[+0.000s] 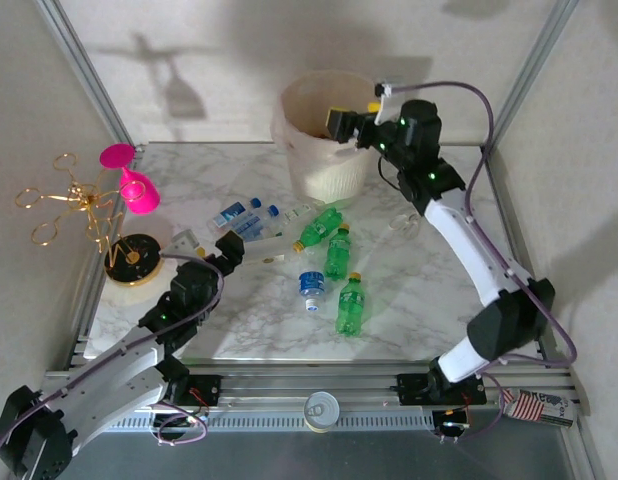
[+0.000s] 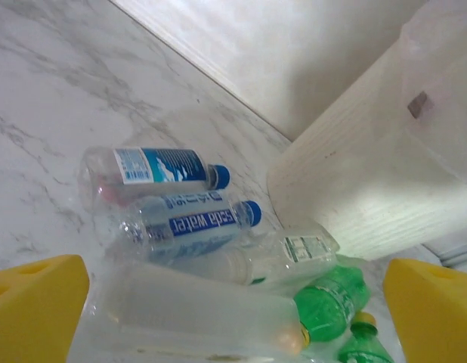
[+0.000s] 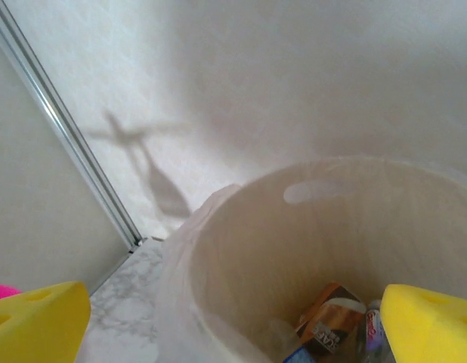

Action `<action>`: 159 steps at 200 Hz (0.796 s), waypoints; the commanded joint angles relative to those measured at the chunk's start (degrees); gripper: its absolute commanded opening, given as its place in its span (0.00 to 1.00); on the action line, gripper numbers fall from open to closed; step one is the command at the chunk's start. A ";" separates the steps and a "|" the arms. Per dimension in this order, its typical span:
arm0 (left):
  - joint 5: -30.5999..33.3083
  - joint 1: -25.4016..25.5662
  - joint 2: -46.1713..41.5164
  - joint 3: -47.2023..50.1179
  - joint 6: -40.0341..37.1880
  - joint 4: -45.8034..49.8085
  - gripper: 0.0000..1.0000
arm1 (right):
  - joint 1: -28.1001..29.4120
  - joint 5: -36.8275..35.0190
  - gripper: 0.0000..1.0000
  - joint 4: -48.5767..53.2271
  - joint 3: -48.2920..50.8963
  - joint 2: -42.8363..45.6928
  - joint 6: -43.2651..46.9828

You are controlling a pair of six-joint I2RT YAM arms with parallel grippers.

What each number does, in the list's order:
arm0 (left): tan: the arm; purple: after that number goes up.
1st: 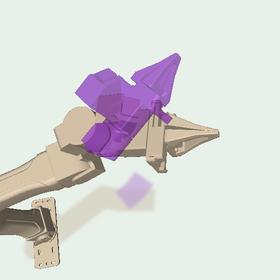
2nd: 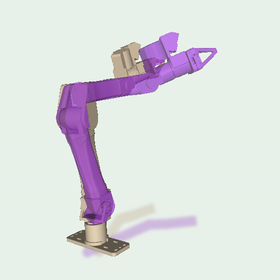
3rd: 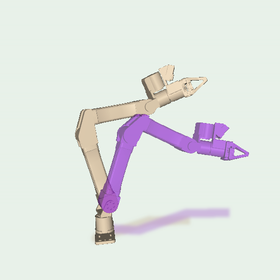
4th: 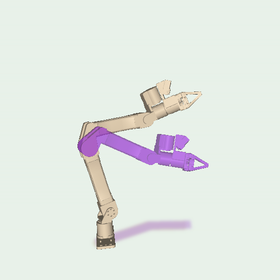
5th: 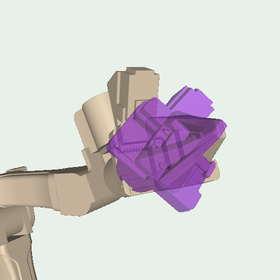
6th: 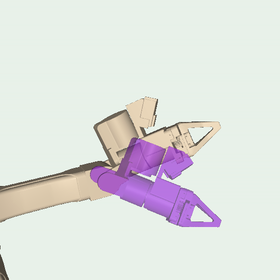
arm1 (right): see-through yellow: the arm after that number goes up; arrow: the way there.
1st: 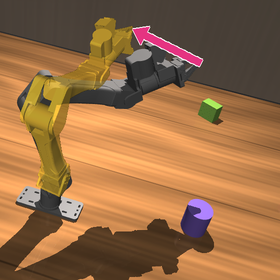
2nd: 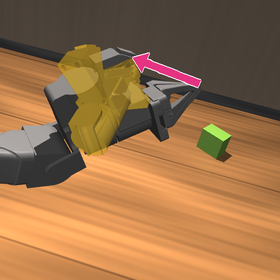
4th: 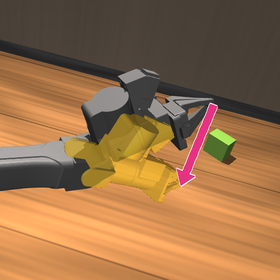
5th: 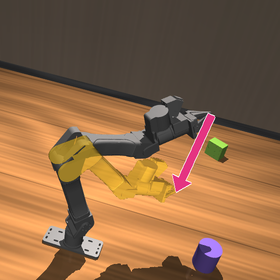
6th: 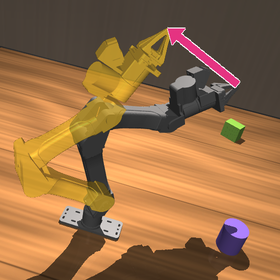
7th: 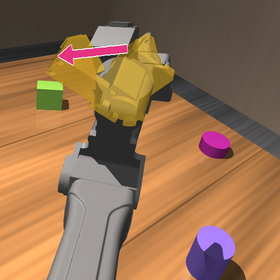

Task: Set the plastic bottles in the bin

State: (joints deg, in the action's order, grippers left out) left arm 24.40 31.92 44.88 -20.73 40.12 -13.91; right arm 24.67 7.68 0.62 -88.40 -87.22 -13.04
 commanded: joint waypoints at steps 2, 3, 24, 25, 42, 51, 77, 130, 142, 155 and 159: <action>-3.98 -2.68 3.02 -2.76 -4.54 -0.59 1.00 | 0.51 -1.18 0.99 -4.37 10.18 5.64 -1.93; -4.22 -2.80 3.24 -2.88 -4.62 -0.64 1.00 | 0.49 -1.22 0.99 -4.52 10.71 5.91 -2.05; -9.29 -5.29 7.79 -4.72 -5.74 -1.64 1.00 | 0.74 -2.84 0.99 -6.97 21.33 11.43 -4.93; -9.51 -5.42 8.04 -4.83 -5.79 -1.64 1.00 | 0.74 -2.89 0.99 -7.09 21.82 11.71 -5.08; -13.43 -6.75 12.08 -6.90 -6.55 -1.98 1.00 | 0.82 -3.40 0.99 -8.31 29.40 15.40 -7.50; -15.34 -7.09 14.19 -7.98 -7.18 -2.24 0.99 | 0.87 -3.25 0.99 -8.70 32.72 16.76 -8.09; -20.66 -7.82 20.60 -11.79 -9.23 -1.52 1.00 | 1.00 -4.59 0.99 -7.98 39.18 18.21 -9.99; -24.23 -8.56 30.88 -18.67 -10.54 4.31 0.99 | 1.29 -6.86 0.99 -7.35 43.92 16.83 -11.11; -24.36 -8.76 32.75 -20.12 -10.75 6.27 0.99 | 1.31 -6.85 0.99 -8.06 44.27 16.48 -10.99; -24.40 -8.96 34.67 -21.67 -11.32 8.21 1.00 | 1.26 -6.94 0.99 -8.28 44.11 16.12 -10.81; -24.45 -9.05 35.17 -21.99 -11.50 8.78 1.00 | 1.26 -6.89 0.99 -8.39 44.10 16.02 -10.70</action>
State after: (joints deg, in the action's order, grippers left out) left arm 1.56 23.75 77.49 -39.42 30.68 -10.28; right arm 25.52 2.35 -4.97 -44.80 -70.59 -23.38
